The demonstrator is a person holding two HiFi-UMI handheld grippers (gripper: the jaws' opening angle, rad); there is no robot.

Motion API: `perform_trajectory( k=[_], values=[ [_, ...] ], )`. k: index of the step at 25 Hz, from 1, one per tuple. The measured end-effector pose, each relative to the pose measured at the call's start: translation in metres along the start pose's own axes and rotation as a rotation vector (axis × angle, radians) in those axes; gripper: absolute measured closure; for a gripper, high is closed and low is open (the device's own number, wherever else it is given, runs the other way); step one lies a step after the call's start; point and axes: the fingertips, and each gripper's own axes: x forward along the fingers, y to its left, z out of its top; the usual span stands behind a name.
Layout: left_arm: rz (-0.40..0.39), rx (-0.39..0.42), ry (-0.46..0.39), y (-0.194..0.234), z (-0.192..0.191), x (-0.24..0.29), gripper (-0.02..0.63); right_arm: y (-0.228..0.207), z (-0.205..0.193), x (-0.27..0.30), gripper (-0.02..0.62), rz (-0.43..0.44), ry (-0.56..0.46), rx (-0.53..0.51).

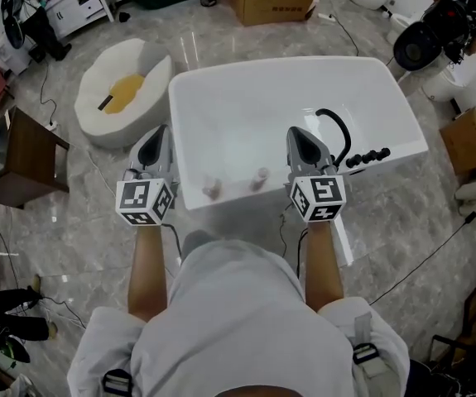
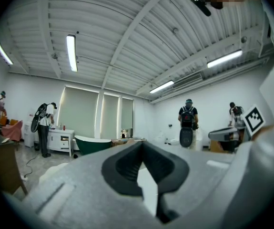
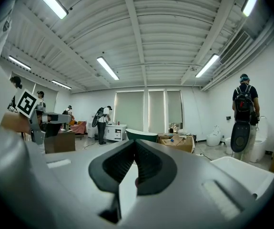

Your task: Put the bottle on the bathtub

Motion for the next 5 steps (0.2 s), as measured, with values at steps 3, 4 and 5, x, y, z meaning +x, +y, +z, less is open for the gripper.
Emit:
perform_trajectory(
  k=[3,4,5],
  values=[
    [-0.001,0.007,-0.009,-0.008,0.009,0.002,0.607,-0.007,0.007,-0.006,0.592,-0.006,-0.011,0.002],
    [-0.002,0.01,-0.012,-0.008,0.012,0.003,0.607,-0.008,0.01,-0.007,0.592,-0.008,-0.015,0.003],
    [-0.002,0.012,-0.016,-0.009,0.015,0.003,0.607,-0.009,0.012,-0.008,0.592,-0.01,-0.018,0.003]
  ],
)
